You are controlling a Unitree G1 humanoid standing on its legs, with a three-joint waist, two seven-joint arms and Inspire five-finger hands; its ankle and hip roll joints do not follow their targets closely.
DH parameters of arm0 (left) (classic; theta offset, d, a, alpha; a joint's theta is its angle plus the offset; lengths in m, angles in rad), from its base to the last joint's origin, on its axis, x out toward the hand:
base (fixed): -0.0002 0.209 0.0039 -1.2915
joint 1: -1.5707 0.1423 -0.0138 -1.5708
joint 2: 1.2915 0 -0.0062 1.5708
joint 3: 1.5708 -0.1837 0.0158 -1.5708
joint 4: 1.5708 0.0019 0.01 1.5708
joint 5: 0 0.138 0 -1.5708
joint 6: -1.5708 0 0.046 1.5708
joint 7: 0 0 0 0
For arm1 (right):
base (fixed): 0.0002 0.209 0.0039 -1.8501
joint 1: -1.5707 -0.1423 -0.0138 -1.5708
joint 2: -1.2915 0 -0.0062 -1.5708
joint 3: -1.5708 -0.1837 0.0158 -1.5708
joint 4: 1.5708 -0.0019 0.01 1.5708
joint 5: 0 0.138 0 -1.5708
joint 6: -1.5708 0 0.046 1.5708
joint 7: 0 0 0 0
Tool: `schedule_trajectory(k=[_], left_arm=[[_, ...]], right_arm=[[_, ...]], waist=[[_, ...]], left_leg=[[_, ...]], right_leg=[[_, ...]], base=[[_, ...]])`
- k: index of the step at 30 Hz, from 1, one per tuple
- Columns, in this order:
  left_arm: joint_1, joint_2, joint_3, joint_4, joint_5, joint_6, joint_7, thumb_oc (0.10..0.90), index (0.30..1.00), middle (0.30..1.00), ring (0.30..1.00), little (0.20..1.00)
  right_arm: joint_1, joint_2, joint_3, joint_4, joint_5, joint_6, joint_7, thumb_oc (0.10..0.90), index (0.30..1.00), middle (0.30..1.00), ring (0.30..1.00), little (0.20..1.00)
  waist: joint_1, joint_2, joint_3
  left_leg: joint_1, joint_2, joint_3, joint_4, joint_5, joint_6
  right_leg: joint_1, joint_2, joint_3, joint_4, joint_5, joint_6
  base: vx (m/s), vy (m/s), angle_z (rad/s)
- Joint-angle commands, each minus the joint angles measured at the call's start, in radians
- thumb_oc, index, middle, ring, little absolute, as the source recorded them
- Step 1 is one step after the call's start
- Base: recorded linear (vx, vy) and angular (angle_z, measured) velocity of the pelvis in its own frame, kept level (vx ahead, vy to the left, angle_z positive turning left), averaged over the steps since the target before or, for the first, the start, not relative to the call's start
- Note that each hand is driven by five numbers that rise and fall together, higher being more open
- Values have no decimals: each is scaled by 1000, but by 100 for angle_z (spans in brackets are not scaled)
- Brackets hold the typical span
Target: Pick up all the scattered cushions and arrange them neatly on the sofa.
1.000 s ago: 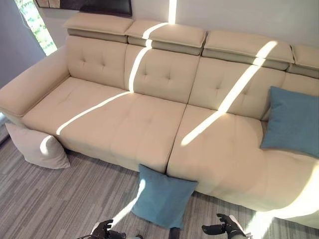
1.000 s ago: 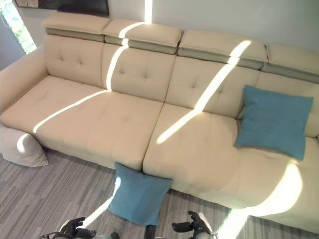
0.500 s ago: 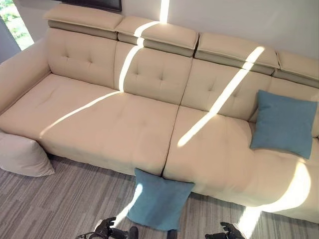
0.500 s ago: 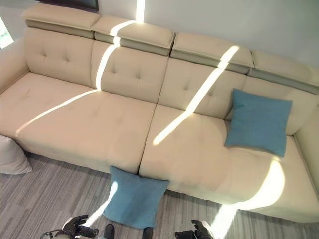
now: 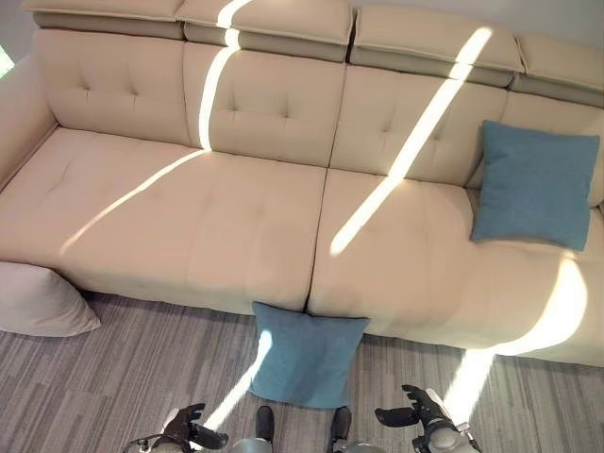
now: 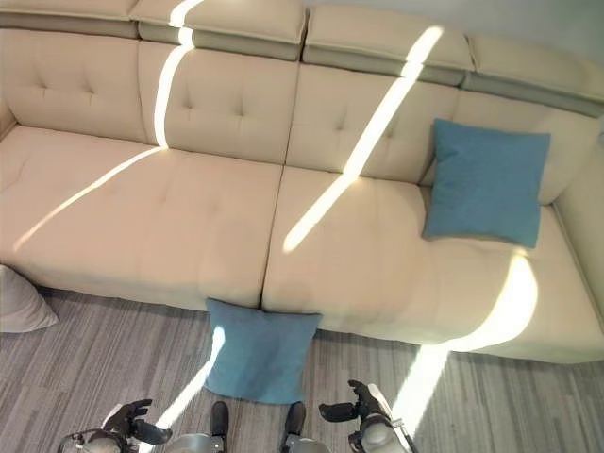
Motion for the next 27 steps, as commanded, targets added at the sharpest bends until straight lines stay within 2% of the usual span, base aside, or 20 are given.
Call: schedule_trajectory(k=[1,12,19,22,24,27], left_arm=[[-43,-7,13,28,-9,-36,9,800,900,900,900,900],[-53,-30,-21,-1,-3,-31,3,800,900,900,900,900],[-67,-23,-26,-2,-3,-33,8,800,900,900,900,900],[-88,3,-15,-2,-18,-35,21,800,900,900,900,900],[-88,8,-9,-2,-22,-36,21,800,900,900,900,900],[-86,16,-1,-4,-33,-42,27,800,900,900,900,900]], right_arm=[[-22,-73,8,-30,-4,-29,-47,800,900,900,900,900],[-11,-71,9,5,-7,-26,-47,800,900,900,900,900],[-26,-73,5,-2,-10,-18,-52,800,900,900,900,900],[-48,-68,3,-13,0,-16,-57,800,900,900,900,900],[-48,-67,3,-12,2,-18,-56,800,900,900,900,900],[-40,-66,-4,-7,20,-25,-61,800,900,900,900,900]], waist=[[-8,-12,-44],[-18,-4,-22],[-20,-9,-4],[-26,-8,9],[-24,-7,7],[-5,-19,-2]], left_leg=[[-44,-27,-88,65,-100,-17],[-13,-22,-103,53,-102,-19],[-56,-37,-106,67,-109,-4],[-96,-38,-92,75,-99,8],[-96,-38,-87,72,-96,10],[-107,-47,-72,70,-92,2]], right_leg=[[5,-20,-9,27,-98,66],[38,-12,-12,7,-103,67],[-14,-29,14,16,-76,89],[-90,-39,33,122,-87,100],[-90,-36,30,138,-94,98],[-54,-28,-3,106,-114,84]], base=[[22,-45,13],[14,-10,5],[-47,84,-6],[-91,68,-20],[-14,27,-14],[-21,5,-10]])
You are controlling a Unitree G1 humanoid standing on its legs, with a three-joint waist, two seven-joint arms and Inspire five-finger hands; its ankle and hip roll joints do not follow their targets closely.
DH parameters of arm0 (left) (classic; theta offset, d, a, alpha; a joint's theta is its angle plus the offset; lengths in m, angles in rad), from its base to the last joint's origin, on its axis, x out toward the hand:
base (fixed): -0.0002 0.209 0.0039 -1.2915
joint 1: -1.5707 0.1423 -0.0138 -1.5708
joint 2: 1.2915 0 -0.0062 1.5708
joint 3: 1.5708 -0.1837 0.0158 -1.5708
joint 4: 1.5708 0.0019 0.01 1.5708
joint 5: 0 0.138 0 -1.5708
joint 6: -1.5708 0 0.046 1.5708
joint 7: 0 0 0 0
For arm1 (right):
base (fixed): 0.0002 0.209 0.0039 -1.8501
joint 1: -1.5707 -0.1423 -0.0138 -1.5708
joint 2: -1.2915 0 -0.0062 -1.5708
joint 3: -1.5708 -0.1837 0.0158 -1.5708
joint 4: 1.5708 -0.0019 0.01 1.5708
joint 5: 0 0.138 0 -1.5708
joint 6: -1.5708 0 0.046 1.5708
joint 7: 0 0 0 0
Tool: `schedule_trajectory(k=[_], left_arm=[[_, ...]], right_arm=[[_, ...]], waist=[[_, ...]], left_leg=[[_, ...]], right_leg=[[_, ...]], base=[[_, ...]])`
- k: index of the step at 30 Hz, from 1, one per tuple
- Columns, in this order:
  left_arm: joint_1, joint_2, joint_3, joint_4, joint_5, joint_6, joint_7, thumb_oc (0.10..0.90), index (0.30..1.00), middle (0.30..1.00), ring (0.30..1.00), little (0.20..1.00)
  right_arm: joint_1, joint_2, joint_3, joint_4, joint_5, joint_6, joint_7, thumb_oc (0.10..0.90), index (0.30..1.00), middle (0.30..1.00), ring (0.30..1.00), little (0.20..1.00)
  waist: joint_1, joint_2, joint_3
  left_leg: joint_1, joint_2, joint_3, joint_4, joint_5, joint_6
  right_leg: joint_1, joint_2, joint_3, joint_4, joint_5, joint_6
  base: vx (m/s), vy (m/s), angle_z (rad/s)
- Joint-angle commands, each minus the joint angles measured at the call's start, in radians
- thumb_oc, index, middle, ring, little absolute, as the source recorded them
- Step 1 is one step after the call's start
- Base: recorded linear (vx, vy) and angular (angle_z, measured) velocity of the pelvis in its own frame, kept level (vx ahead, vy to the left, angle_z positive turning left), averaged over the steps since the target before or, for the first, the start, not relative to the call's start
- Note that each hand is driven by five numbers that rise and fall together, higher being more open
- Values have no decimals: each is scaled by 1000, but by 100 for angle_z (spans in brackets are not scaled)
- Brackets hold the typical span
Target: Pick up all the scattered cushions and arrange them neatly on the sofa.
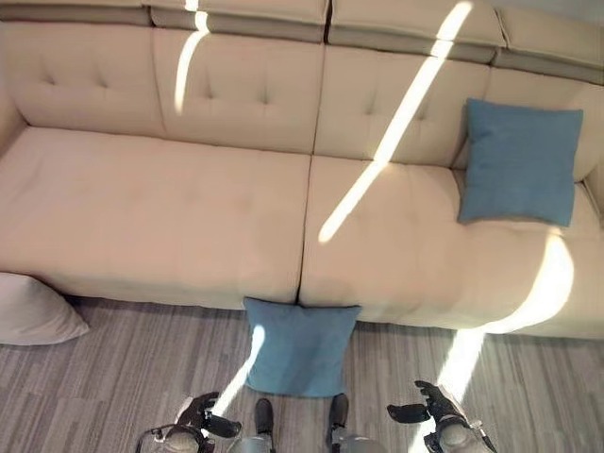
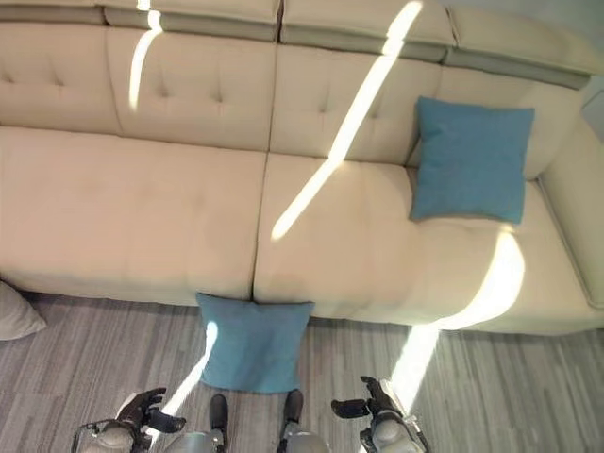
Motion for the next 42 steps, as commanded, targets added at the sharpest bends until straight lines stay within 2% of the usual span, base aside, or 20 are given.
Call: schedule_trajectory(k=[1,4,5,6,9,10,11,12,16,20,23,27,33,35,39,40,41,42], left_arm=[[-22,15,1,21,-31,-40,26,800,900,900,900,900],[-62,18,13,12,-81,-48,42,800,900,900,900,900],[-89,20,15,-6,-124,-61,65,800,900,900,900,900],[-89,20,15,-6,-124,-61,65,800,900,900,900,900],[-130,28,17,-48,-191,-84,103,800,900,900,900,900],[-150,34,15,-76,-218,-96,125,800,900,900,900,900],[-150,34,15,-76,-218,-96,125,800,900,900,900,900],[-166,38,13,-98,-236,-102,136,800,900,900,900,900],[-367,69,-9,-219,-334,-153,262,800,900,900,900,900],[-546,128,-38,-288,-301,-171,358,800,900,900,900,900],[-650,165,-55,-308,-286,-173,399,800,900,900,900,900],[-729,180,-99,-337,-265,-172,407,800,900,900,900,900],[-814,152,-155,-366,-245,-167,404,800,900,900,900,900],[-881,99,-215,-427,-258,-183,402,800,900,900,900,900],[-903,35,-260,-496,-242,-191,394,800,900,900,900,900],[-906,27,-265,-515,-246,-193,390,755,832,832,832,832],[-906,26,-267,-525,-247,-193,387,497,446,446,446,446],[-908,24,-263,-542,-252,-199,385,400,300,300,300,300]], right_arm=[[-41,-24,-3,-13,25,-26,-48,800,900,900,900,900],[-72,-31,-4,-26,57,-34,-73,800,900,900,900,900],[-88,-36,-14,-53,86,-40,-88,800,900,900,900,900],[-89,-36,-14,-53,86,-40,-88,800,900,900,900,900],[-117,-42,-31,-108,140,-61,-119,800,900,900,900,900],[-130,-40,-33,-125,159,-66,-133,800,900,900,900,900],[-131,-40,-33,-124,159,-66,-133,800,900,900,900,900],[-145,-42,-39,-143,174,-70,-144,800,900,900,900,900],[-356,-56,-79,-273,297,-126,-280,800,900,900,900,900],[-540,-78,-100,-312,351,-181,-383,800,900,900,900,900],[-655,-98,-91,-299,351,-188,-427,800,900,900,900,900],[-737,-102,-51,-318,341,-195,-426,800,900,900,900,900],[-810,-81,9,-340,357,-201,-389,800,900,900,900,900],[-901,-45,106,-364,361,-207,-350,800,900,900,900,900],[-929,-2,161,-426,358,-225,-306,800,900,900,900,900],[-930,0,168,-448,356,-230,-294,551,526,526,526,526],[-930,-4,171,-460,349,-231,-290,400,300,300,300,300],[-930,-9,175,-481,341,-235,-280,400,300,300,300,300]], waist=[[32,8,-8],[40,-3,23],[37,-3,56],[36,-3,55],[33,4,92],[35,10,104],[35,10,102],[33,15,107],[10,59,148],[-11,84,158],[-23,87,158],[-30,74,141],[-30,70,126],[-24,70,114],[-23,73,98],[-22,74,93],[-21,74,92],[-21,75,89]], left_leg=[[-73,-20,-95,68,-87,-20],[-154,-11,-104,107,-88,-26],[-217,-6,-115,152,-90,-28],[-219,-6,-116,153,-91,-28],[-336,-6,-137,216,-85,-33],[-366,1,-148,241,-110,-43],[-370,1,-149,245,-112,-43],[-415,4,-150,267,-110,-46],[-831,24,-174,479,-121,-44],[-1074,16,-187,575,-141,-31],[-1210,5,-191,649,-160,-23],[-1325,-6,-188,711,-174,-13],[-1367,-14,-191,717,-171,-12],[-1390,-24,-200,718,-165,-11],[-1389,-30,-203,707,-155,-12],[-1383,-30,-202,691,-150,-14],[-1379,-30,-203,678,-146,-14],[-1373,-31,-204,662,-141,-15]], right_leg=[[2,1,-18,93,-143,49],[-64,4,-20,86,-128,36],[-123,-2,-30,115,-128,24],[-124,-2,-30,116,-129,24],[-247,-13,-49,183,-133,8],[-282,-11,-51,214,-160,10],[-285,-11,-51,217,-162,10],[-334,-18,-57,248,-168,7],[-757,-71,-51,525,-235,-16],[-1010,-86,-18,665,-278,-23],[-1154,-93,9,762,-307,-30],[-1275,-99,35,832,-320,-27],[-1317,-102,41,849,-323,-24],[-1339,-103,43,852,-315,-16],[-1337,-102,45,848,-308,-11],[-1332,-102,43,840,-303,-10],[-1329,-102,42,833,-300,-8],[-1325,-100,43,823,-296,-6]], base=[[-104,-59,-6],[-176,-103,4],[-171,-99,16],[-187,-98,19],[-114,-63,14],[-21,-62,12],[-23,-58,22],[-141,-27,19],[-227,36,26],[-39,103,-4],[82,93,3],[79,49,0],[12,1,2],[2,-16,0],[-5,-15,7],[-12,-3,8],[0,0,0],[0,0,0]])
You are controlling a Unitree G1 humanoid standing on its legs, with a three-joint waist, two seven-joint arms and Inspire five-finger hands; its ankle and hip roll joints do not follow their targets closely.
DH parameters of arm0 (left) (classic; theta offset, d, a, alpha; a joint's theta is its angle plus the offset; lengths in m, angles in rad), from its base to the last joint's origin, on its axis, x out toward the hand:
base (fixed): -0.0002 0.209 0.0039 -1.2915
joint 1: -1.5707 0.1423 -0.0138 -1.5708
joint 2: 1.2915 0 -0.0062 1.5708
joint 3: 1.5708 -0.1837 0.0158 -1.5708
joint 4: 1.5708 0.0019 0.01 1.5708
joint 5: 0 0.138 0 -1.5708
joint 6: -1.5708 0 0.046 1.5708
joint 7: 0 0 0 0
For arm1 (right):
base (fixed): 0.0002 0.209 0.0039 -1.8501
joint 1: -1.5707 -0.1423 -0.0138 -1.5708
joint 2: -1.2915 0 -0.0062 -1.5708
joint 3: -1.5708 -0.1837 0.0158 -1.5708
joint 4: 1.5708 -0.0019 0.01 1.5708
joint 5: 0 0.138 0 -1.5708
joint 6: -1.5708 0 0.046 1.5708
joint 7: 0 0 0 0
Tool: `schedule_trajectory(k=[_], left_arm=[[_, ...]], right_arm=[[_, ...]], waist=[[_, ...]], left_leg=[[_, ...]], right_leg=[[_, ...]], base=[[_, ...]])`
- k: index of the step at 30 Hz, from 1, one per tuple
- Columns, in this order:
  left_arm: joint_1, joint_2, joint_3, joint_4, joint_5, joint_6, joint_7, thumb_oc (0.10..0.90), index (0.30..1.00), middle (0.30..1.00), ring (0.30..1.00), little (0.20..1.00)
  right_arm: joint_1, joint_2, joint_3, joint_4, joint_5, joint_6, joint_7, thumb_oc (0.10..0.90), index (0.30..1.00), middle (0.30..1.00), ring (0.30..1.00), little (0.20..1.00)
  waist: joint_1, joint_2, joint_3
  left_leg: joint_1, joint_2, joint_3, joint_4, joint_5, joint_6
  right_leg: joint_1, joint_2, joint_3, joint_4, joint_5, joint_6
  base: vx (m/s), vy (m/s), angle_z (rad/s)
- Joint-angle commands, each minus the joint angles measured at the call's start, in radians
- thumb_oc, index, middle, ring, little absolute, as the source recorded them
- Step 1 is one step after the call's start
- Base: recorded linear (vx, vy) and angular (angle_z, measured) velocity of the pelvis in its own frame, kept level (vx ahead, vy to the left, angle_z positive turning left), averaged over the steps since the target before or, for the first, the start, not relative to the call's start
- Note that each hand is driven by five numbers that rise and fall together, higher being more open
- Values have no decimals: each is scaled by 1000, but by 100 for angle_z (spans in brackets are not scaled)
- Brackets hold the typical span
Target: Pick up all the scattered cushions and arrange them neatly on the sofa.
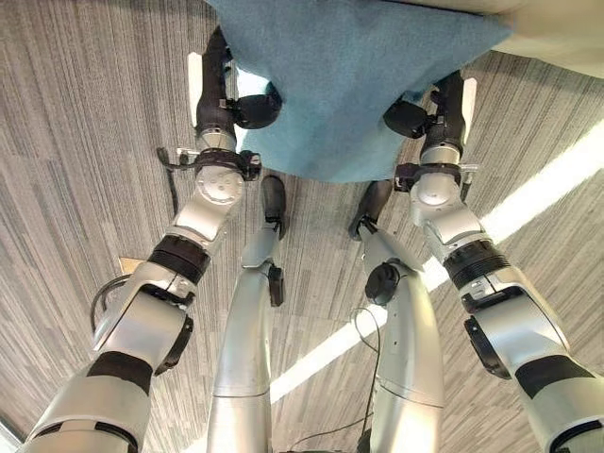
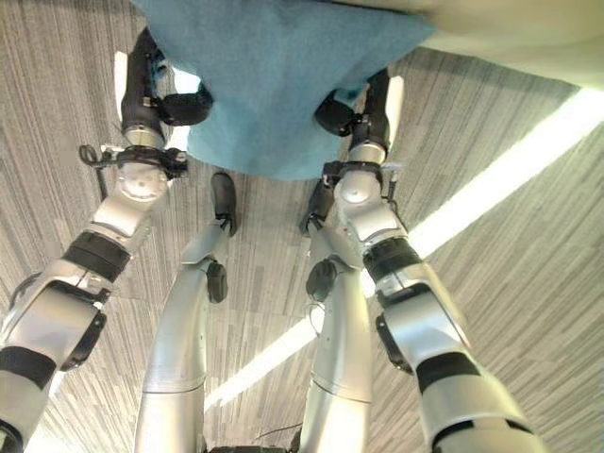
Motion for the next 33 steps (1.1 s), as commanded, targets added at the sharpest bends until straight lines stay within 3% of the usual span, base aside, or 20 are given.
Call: schedule_trajectory(k=[1,10,15,17,18,24,26,27,28,29,33], left_arm=[[93,-81,-2,-126,26,-132,-31,400,300,300,300,300],[153,-66,74,-240,-22,-167,-43,400,300,300,300,300],[234,-68,93,-339,9,-178,-55,400,300,300,300,300],[285,-74,93,-388,27,-181,-68,400,300,300,300,300],[398,-86,89,-475,42,-185,-114,400,300,300,300,300],[551,-116,74,-514,25,-190,-161,400,300,300,300,300],[620,-127,66,-536,17,-189,-176,400,300,300,300,300],[654,-129,71,-542,7,-191,-181,400,300,300,300,300],[681,-127,66,-547,6,-190,-187,400,300,300,300,300],[736,-120,70,-556,4,-188,-199,400,300,300,300,300],[815,-111,78,-576,-19,-188,-221,400,300,300,300,300]], right_arm=[[58,66,56,-212,-63,-151,83,400,300,300,300,300],[119,28,-22,-379,-83,-189,94,400,300,300,300,300],[210,16,-65,-485,-87,-216,117,400,300,300,300,300],[255,20,-85,-542,-83,-231,132,400,300,300,300,300],[379,6,-114,-641,-154,-226,150,400,300,300,300,300],[569,47,-142,-694,-179,-231,170,400,300,300,300,300],[651,61,-147,-711,-187,-230,179,400,300,300,300,300],[691,65,-157,-719,-183,-235,186,400,300,300,300,300],[721,63,-159,-724,-180,-232,195,400,300,300,300,300],[789,55,-179,-741,-183,-230,208,400,300,300,300,300],[873,50,-200,-769,-182,-230,225,400,300,300,300,300]], waist=[[9,33,-244],[9,37,-266],[7,40,-281],[7,41,-291],[8,44,-313],[13,44,-345],[12,46,-354],[13,45,-357],[12,45,-364],[11,44,-366],[7,41,-368]], left_leg=[[-87,-38,-87,-41,-72,-10],[6,-40,-91,-157,-32,-14],[100,-39,-104,-231,-12,-26],[154,-37,-109,-262,-4,-35],[257,-32,-123,-308,8,-52],[423,-24,-142,-382,21,-71],[514,-18,-151,-426,31,-80],[543,-18,-152,-444,65,-81],[602,-10,-160,-465,42,-86],[671,-7,-159,-500,75,-89],[808,7,-156,-547,78,-97]], right_leg=[[-35,21,31,34,-130,132],[36,38,38,-44,-101,144],[124,41,26,-102,-85,147],[182,41,17,-139,-80,147],[286,43,-13,-185,-77,144],[446,51,-55,-261,-77,144],[533,60,-72,-305,-77,142],[568,62,-91,-337,-47,133],[626,71,-89,-355,-74,140],[708,75,-115,-407,-46,131],[858,92,-135,-467,-49,129]], base=[[0,0,0],[-18,1,-2],[-45,-35,3],[-48,-116,10],[-39,-134,5],[0,-98,6],[-18,-80,9],[30,-85,11],[-3,-95,10],[57,-94,10],[60,-89,8]])
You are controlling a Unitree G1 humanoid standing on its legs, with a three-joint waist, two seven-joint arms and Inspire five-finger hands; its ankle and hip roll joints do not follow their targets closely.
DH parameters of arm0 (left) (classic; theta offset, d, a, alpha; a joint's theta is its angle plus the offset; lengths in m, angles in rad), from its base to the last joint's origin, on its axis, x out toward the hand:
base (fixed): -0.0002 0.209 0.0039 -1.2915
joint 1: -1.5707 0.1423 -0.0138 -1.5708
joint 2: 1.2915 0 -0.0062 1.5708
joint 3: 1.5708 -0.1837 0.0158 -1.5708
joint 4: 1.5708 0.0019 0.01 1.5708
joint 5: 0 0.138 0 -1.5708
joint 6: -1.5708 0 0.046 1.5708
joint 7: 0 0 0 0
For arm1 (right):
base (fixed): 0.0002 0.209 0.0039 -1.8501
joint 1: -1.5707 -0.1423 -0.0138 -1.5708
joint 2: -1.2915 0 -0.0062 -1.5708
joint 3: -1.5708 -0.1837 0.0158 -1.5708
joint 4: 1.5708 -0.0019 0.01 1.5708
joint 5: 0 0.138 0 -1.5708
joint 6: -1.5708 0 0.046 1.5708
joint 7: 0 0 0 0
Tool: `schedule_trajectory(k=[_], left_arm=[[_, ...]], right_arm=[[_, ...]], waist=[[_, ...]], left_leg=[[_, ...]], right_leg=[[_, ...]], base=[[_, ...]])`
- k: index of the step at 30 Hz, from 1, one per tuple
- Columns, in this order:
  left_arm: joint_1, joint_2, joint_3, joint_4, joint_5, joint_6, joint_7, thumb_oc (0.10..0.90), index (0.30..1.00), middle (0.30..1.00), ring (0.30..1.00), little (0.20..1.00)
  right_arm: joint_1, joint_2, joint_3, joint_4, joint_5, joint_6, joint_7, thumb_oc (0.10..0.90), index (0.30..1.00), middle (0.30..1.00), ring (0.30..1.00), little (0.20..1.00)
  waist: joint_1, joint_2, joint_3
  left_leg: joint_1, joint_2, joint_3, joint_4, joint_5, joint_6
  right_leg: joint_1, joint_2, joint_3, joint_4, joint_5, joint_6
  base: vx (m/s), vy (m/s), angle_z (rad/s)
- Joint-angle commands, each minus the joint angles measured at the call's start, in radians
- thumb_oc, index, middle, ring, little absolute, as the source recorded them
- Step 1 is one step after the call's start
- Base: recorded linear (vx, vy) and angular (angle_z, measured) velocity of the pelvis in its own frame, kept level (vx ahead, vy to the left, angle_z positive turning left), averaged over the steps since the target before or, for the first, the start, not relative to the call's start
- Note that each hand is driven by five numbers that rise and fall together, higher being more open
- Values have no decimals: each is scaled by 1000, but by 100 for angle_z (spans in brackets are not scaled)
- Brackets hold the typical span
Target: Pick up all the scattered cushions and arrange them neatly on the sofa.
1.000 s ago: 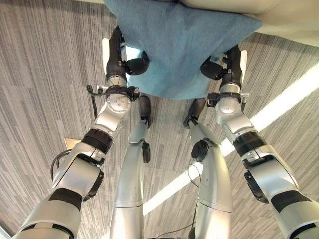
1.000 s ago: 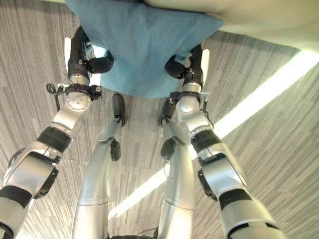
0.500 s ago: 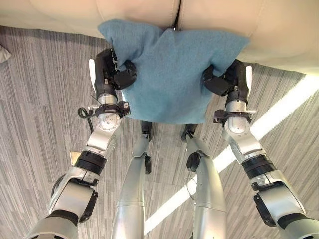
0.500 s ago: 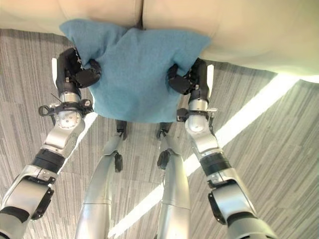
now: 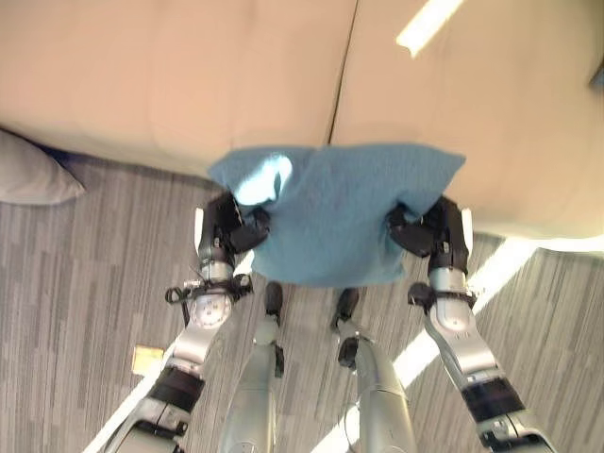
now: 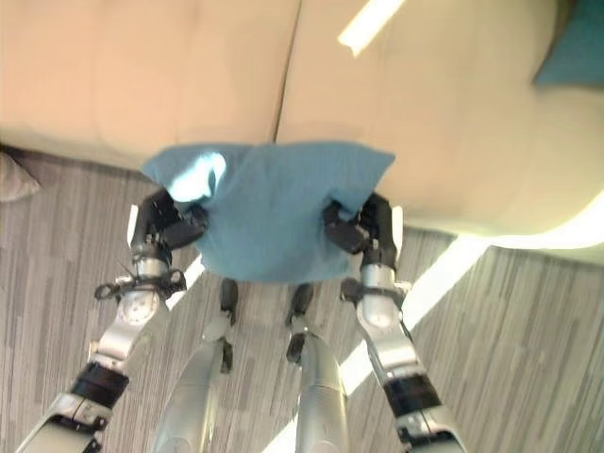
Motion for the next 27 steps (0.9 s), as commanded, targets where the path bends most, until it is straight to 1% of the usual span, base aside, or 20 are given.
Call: schedule_trajectory(k=[1,4,5,7,9,11,12,14,15,17,18,19,20,22,24,27], left_arm=[[17,-28,-91,-118,1,-117,-91,400,300,300,300,300],[69,-16,-76,-144,-6,-112,-111,400,300,300,300,300],[89,-8,-70,-152,-1,-111,-113,400,300,300,300,300],[105,-8,-64,-157,-1,-108,-114,400,300,300,300,300],[122,-13,-55,-159,-9,-110,-119,400,300,300,300,300],[132,-17,-51,-157,-13,-108,-120,400,300,300,300,300],[152,-29,-48,-144,-21,-100,-127,400,300,300,300,300],[155,-31,-51,-140,-21,-97,-127,400,300,300,300,300],[153,-34,-54,-135,-19,-92,-128,400,300,300,300,300],[150,-39,-59,-126,-21,-83,-132,400,300,300,300,300],[156,-41,-57,-122,-22,-84,-137,400,300,300,300,300],[156,-41,-57,-122,-22,-84,-137,400,300,300,300,300],[191,-38,-46,-129,-20,-75,-140,400,300,300,300,300],[201,-36,-45,-135,-20,-71,-140,400,300,300,300,300],[217,-34,-38,-144,-20,-69,-145,400,300,300,300,300],[226,-28,-38,-156,-13,-68,-150,400,300,300,300,300]], right_arm=[[25,26,27,-184,-16,-147,57,400,300,300,300,300],[90,19,1,-200,-22,-140,70,400,300,300,300,300],[112,20,-6,-198,-19,-139,75,400,300,300,300,300],[135,22,-16,-199,-18,-137,78,400,300,300,300,300],[151,20,-21,-196,-8,-135,86,400,300,300,300,300],[164,20,-26,-197,-8,-130,90,400,300,300,300,300],[194,21,-40,-194,-13,-119,99,400,300,300,300,300],[197,21,-43,-195,-12,-113,99,400,300,300,300,300],[197,21,-48,-194,-10,-110,96,400,300,300,300,300],[191,22,-55,-195,-9,-104,86,400,300,300,300,300],[191,24,-58,-193,-12,-102,84,400,300,300,300,300],[191,24,-58,-193,-12,-102,84,400,300,300,300,300],[203,27,-59,-191,-26,-88,85,400,300,300,300,300],[204,29,-58,-190,-27,-82,87,400,300,300,300,300],[207,35,-54,-189,-27,-74,96,400,300,300,300,300],[214,43,-56,-194,-29,-71,108,400,300,300,300,300]], waist=[[-6,24,-185],[-12,19,-191],[-18,12,-201],[-24,7,-210],[-28,0,-216],[-31,-2,-222],[-36,-2,-235],[-37,-3,-237],[-36,-5,-238],[-36,-13,-231],[-36,-11,-238],[-33,-11,-240],[-28,-11,-269],[-25,-13,-271],[-19,-16,-279],[-10,-16,-285]], left_leg=[[66,-5,-55,-56,-48,-48],[162,8,-43,-60,-62,-55],[209,15,-34,-39,-83,-57],[245,18,-23,-17,-100,-60],[278,19,-6,17,-129,-64],[286,18,2,26,-130,-65],[318,28,34,21,-127,-68],[321,30,47,7,-117,-67],[308,29,63,-2,-106,-66],[253,22,105,20,-92,-56],[252,21,120,9,-97,-48],[252,22,123,7,-97,-48],[320,23,144,-45,-105,-30],[340,19,143,-53,-108,-25],[387,11,158,-79,-116,-14],[445,-5,178,-109,-133,4]], right_leg=[[125,21,-6,-104,-73,88],[245,37,-9,-147,-80,84],[313,48,-1,-179,-81,82],[378,58,-1,-218,-79,80],[440,72,4,-247,-85,77],[463,71,-1,-263,-83,77],[516,71,-10,-295,-82,79],[527,69,-13,-304,-78,82],[534,65,-15,-311,-74,86],[529,60,-12,-310,-66,89],[525,64,-7,-308,-65,92],[523,64,-4,-307,-65,92],[559,67,1,-308,-71,107],[572,65,9,-301,-75,112],[601,59,27,-288,-85,122],[622,36,46,-241,-90,143]], base=[[116,-82,4],[118,-87,0],[105,-82,9],[86,-60,2],[112,-44,-14],[135,-6,-8],[137,3,0],[119,29,5],[67,56,4],[39,63,0],[42,49,5],[313,128,0],[279,102,-7],[279,126,-27],[253,159,-22],[196,181,-35]])
